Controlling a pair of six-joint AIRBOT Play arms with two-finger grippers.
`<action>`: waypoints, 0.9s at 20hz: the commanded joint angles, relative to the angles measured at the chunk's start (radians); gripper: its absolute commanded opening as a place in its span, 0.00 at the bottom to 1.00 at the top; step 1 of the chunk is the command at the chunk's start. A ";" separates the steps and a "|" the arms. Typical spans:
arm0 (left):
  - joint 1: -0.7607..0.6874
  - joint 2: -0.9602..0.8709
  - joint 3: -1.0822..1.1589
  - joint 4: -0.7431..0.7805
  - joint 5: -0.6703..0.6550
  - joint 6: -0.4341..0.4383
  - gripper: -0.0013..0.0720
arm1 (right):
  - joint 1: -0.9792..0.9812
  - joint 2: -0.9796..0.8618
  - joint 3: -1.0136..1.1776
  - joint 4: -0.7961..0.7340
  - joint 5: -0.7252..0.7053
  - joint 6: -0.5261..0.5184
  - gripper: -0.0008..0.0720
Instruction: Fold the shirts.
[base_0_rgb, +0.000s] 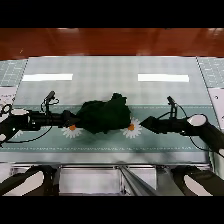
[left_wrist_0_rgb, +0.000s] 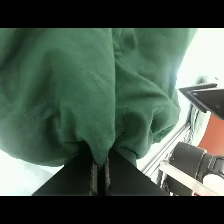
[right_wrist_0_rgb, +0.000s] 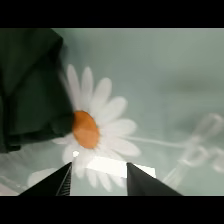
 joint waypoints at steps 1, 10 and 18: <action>0.000 -0.003 0.008 -0.004 -0.001 0.010 0.05 | 0.112 -0.221 0.088 0.198 -0.042 -0.131 0.57; -0.005 -0.003 0.008 -0.004 -0.005 0.010 0.05 | 0.198 -0.430 0.306 0.201 -0.033 -0.119 0.55; 0.000 0.006 0.040 -0.005 -0.020 -0.006 0.05 | 0.196 -0.395 0.383 0.108 0.076 -0.117 0.05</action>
